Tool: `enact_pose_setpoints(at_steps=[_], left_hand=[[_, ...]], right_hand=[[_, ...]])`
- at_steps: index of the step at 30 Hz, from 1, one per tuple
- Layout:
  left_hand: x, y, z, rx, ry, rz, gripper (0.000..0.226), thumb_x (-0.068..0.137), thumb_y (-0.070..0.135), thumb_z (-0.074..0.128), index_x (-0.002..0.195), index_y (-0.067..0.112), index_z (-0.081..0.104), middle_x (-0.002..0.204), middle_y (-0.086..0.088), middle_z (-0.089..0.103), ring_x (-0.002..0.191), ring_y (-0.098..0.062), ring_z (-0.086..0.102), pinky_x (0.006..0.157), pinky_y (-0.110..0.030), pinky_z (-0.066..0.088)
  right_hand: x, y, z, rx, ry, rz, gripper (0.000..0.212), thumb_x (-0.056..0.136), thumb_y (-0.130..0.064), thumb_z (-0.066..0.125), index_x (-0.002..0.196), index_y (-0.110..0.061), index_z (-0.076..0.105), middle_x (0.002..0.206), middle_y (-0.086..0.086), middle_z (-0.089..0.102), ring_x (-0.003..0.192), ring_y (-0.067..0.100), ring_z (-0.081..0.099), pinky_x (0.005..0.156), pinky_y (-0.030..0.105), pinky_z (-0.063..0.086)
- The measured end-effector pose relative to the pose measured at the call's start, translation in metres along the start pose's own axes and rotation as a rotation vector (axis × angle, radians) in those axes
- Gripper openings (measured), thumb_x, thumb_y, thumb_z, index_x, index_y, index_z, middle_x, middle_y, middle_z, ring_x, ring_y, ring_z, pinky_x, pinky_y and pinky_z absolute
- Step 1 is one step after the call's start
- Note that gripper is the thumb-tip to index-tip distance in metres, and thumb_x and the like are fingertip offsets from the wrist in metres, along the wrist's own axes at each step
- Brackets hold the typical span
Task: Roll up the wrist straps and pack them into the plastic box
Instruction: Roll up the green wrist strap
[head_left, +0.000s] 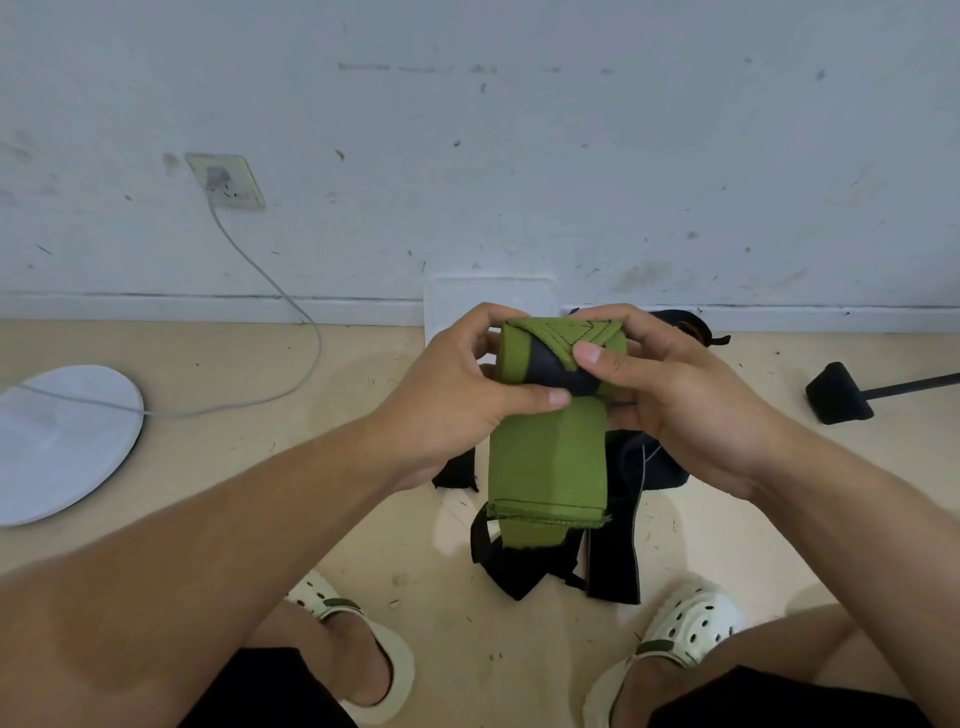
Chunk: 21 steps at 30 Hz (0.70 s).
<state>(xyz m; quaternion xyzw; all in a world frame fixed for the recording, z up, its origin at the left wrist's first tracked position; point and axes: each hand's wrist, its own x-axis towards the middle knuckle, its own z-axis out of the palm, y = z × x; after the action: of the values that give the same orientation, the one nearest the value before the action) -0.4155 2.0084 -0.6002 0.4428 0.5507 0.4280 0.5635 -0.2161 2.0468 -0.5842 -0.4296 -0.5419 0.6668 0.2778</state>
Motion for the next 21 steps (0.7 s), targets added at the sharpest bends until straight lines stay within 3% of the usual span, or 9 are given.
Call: enact_pose_setpoints(at_steps=[3, 6, 8, 13, 17, 21], left_hand=[[0.0, 0.002, 0.0, -0.029, -0.026, -0.09, 0.049, 0.079, 0.015, 0.089, 0.122, 0.02, 0.067, 0.123, -0.006, 0.073, 0.107, -0.022, 0.075, 0.094, -0.049, 0.061], [-0.002, 0.008, 0.0, -0.052, -0.093, -0.137, 0.057, 0.075, 0.021, 0.089, 0.127, 0.018, 0.066, 0.126, -0.006, 0.072, 0.106, -0.019, 0.076, 0.091, -0.046, 0.063], [-0.003, 0.013, 0.0, -0.069, -0.146, -0.164, 0.064, 0.068, 0.029, 0.088, 0.127, 0.017, 0.066, 0.123, -0.004, 0.074, 0.105, -0.018, 0.076, 0.089, -0.042, 0.063], [-0.005, 0.016, 0.002, -0.134, -0.179, -0.25, 0.061, 0.078, 0.052, 0.072, 0.128, 0.017, 0.067, 0.11, 0.002, 0.079, 0.101, -0.018, 0.077, 0.085, -0.041, 0.063], [-0.003, 0.012, 0.004, -0.146, -0.123, -0.242, 0.038, 0.096, 0.036, 0.068, 0.128, 0.016, 0.067, 0.115, -0.002, 0.078, 0.102, -0.021, 0.077, 0.088, -0.044, 0.062], [0.0, 0.013, 0.001, -0.214, -0.073, -0.216, 0.037, 0.094, 0.021, 0.074, 0.13, 0.014, 0.065, 0.117, -0.007, 0.078, 0.101, -0.021, 0.077, 0.083, -0.039, 0.061]], right_hand=[[0.0, -0.001, -0.001, 0.015, 0.027, -0.048, 0.038, 0.078, -0.027, 0.074, 0.116, -0.024, 0.071, 0.123, 0.016, 0.07, 0.101, 0.028, 0.074, 0.094, 0.055, 0.06], [-0.001, 0.001, -0.001, 0.016, 0.029, -0.082, 0.041, 0.076, -0.025, 0.076, 0.116, -0.025, 0.071, 0.125, 0.02, 0.066, 0.098, 0.025, 0.075, 0.085, 0.041, 0.063], [-0.002, 0.003, -0.001, -0.013, 0.031, -0.098, 0.041, 0.076, -0.022, 0.077, 0.117, -0.024, 0.072, 0.123, 0.013, 0.068, 0.094, 0.024, 0.075, 0.084, 0.035, 0.062], [-0.003, 0.006, -0.001, -0.054, 0.033, -0.132, 0.035, 0.084, 0.004, 0.075, 0.112, -0.017, 0.071, 0.101, 0.001, 0.077, 0.096, 0.027, 0.074, 0.089, 0.04, 0.063], [-0.002, 0.007, -0.001, -0.108, 0.053, -0.14, 0.041, 0.083, 0.008, 0.076, 0.11, -0.023, 0.073, 0.112, 0.001, 0.077, 0.109, 0.026, 0.073, 0.092, 0.041, 0.062], [0.0, 0.004, -0.004, -0.092, 0.078, -0.093, 0.061, 0.079, -0.006, 0.082, 0.132, -0.03, 0.064, 0.129, -0.002, 0.07, 0.111, 0.024, 0.073, 0.092, 0.036, 0.061]])
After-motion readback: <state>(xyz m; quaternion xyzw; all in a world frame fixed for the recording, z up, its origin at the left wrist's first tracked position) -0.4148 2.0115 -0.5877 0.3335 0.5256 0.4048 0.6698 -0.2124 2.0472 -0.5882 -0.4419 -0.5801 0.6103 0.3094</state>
